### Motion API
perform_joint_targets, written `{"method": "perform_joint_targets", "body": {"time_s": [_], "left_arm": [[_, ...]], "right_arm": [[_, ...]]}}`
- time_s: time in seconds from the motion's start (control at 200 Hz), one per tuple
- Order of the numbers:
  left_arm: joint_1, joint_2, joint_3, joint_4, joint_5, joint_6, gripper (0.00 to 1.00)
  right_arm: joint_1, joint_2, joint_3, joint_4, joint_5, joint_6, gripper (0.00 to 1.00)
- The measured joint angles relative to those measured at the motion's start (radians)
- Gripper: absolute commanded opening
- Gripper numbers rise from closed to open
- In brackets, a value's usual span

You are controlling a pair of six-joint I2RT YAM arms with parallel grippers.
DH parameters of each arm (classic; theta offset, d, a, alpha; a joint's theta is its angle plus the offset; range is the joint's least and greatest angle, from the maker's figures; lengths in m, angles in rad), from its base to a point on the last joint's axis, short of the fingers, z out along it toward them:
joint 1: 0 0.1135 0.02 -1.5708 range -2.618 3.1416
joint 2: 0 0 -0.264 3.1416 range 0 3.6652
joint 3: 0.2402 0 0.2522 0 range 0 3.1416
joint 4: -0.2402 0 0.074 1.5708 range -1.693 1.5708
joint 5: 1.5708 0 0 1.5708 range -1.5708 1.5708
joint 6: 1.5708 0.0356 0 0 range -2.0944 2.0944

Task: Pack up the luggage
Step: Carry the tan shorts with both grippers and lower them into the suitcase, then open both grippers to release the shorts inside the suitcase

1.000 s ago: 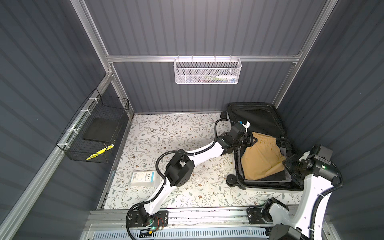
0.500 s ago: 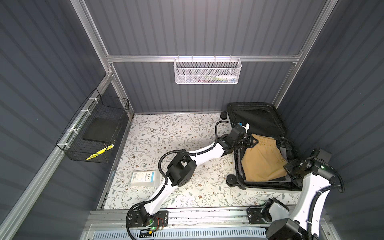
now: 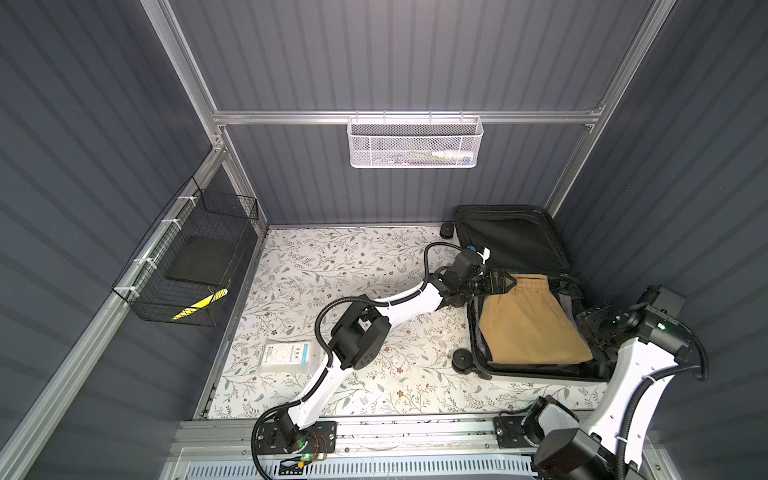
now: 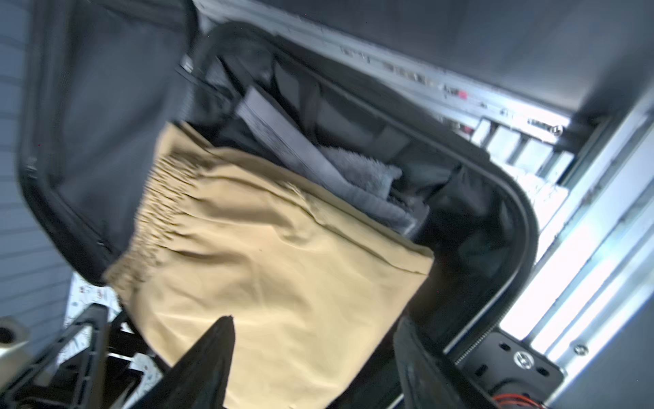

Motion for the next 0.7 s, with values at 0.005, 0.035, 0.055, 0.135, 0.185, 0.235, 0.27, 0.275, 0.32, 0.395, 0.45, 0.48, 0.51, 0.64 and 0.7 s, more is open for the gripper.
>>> {"method": "perform_joint_targets", "body": {"time_s": [0.005,0.035,0.055,0.135,0.185,0.235,0.27,0.275,0.32,0.395,0.45,0.48,0.51,0.64,0.7], "left_arm": [[0.000,-0.001,0.000,-0.002,0.000,0.001,1.00],[0.006,-0.011,0.000,-0.014,0.000,0.009,1.00],[0.010,-0.016,0.000,-0.022,0.000,0.016,1.00],[0.029,-0.043,0.006,-0.061,-0.001,0.042,1.00],[0.041,-0.055,0.021,-0.086,-0.001,0.057,1.00],[0.053,-0.064,0.044,-0.111,-0.001,0.074,1.00],[0.061,-0.069,0.059,-0.125,-0.002,0.085,1.00],[0.062,-0.069,0.060,-0.127,-0.002,0.085,1.00],[0.072,-0.078,0.071,-0.143,-0.004,0.098,1.00],[0.090,-0.094,0.074,-0.170,-0.005,0.118,1.00],[0.104,-0.105,0.074,-0.197,-0.005,0.138,1.00],[0.111,-0.109,0.075,-0.213,-0.005,0.151,1.00],[0.117,-0.111,0.077,-0.233,-0.005,0.168,1.00],[0.135,-0.112,0.090,-0.348,-0.032,0.270,1.00],[0.138,-0.112,0.090,-0.400,-0.051,0.320,1.00]], "right_arm": [[0.000,0.000,0.002,0.000,-0.002,0.001,0.74],[0.000,-0.005,0.014,0.002,-0.013,0.004,0.74],[0.000,-0.008,0.021,0.003,-0.027,0.010,0.74],[0.000,-0.018,0.026,0.021,-0.099,0.026,0.75],[0.000,-0.022,0.013,0.044,-0.164,0.039,0.75],[0.000,-0.024,-0.016,0.076,-0.228,0.052,0.75],[0.002,-0.026,-0.044,0.099,-0.266,0.063,0.75],[0.002,-0.026,-0.047,0.102,-0.270,0.064,0.75],[0.003,-0.027,-0.089,0.127,-0.313,0.073,0.75],[0.005,-0.028,-0.162,0.164,-0.363,0.087,0.75],[0.007,-0.035,-0.220,0.191,-0.382,0.095,0.75],[0.007,-0.042,-0.254,0.204,-0.388,0.097,0.75],[0.007,-0.050,-0.287,0.213,-0.391,0.102,0.75],[0.007,-0.082,-0.437,0.259,-0.375,0.119,0.76],[0.007,-0.085,-0.496,0.280,-0.358,0.128,0.76]]}}
